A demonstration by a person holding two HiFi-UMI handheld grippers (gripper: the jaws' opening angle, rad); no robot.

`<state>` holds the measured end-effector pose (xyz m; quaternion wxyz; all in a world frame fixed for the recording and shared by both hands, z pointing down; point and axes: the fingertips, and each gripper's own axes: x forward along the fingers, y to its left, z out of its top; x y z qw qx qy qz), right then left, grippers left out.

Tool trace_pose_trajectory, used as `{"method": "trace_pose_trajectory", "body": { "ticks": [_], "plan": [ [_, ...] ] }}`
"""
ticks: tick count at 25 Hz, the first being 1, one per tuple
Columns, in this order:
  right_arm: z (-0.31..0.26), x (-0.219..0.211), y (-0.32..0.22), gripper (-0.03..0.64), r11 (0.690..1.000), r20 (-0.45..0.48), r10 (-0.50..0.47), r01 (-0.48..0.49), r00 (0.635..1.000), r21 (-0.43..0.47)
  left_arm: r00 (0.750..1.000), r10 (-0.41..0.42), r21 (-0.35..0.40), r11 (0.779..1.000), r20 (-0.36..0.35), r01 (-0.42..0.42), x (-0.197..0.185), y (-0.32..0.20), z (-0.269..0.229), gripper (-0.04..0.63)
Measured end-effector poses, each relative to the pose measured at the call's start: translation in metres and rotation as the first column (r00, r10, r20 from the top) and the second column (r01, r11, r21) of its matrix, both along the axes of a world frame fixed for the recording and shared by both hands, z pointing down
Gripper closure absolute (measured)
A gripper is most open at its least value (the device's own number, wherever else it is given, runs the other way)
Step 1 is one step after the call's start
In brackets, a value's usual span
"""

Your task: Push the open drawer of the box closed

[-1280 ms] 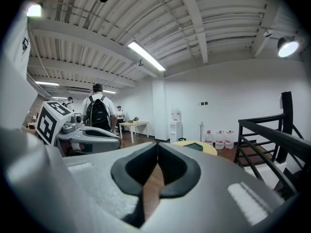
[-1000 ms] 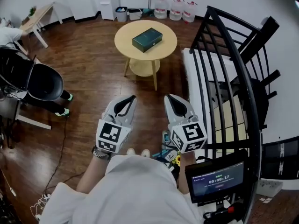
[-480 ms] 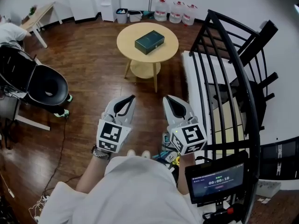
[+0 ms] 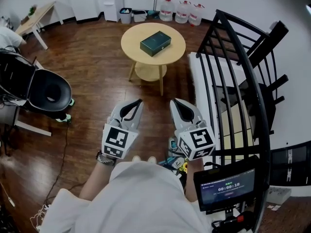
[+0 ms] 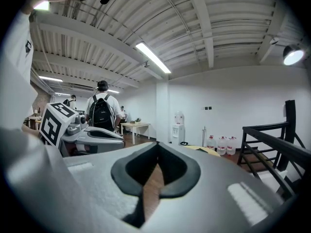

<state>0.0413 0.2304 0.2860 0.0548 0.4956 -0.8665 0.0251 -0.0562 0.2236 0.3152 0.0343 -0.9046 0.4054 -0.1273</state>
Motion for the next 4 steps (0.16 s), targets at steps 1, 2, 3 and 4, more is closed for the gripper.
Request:
{"method": "trace_pose_trajectory", "body": {
  "ticks": [1, 2, 3, 4],
  "plan": [
    [-0.0009, -0.0016, -0.0024, 0.614, 1.000, -0.001, -0.001, 0.001, 1.000, 0.001, 1.000, -0.001, -0.001, 1.000, 0.000, 0.001, -0.0015, -0.0021, -0.0003, 0.589],
    [-0.0017, -0.0034, -0.0047, 0.614, 1.000, -0.001, -0.002, 0.002, 1.000, 0.001, 1.000, -0.002, -0.002, 1.000, -0.001, 0.002, -0.0033, -0.0043, -0.0005, 0.589],
    [-0.0023, -0.0054, -0.0068, 0.614, 1.000, -0.002, -0.004, 0.004, 1.000, 0.002, 1.000, -0.004, -0.004, 1.000, -0.001, 0.004, -0.0052, -0.0064, -0.0007, 0.589],
    [-0.0029, -0.0074, -0.0089, 0.614, 1.000, -0.003, -0.006, 0.006, 1.000, 0.002, 1.000, -0.007, -0.006, 1.000, -0.002, 0.007, -0.0071, -0.0085, -0.0008, 0.589]
  ]
}}
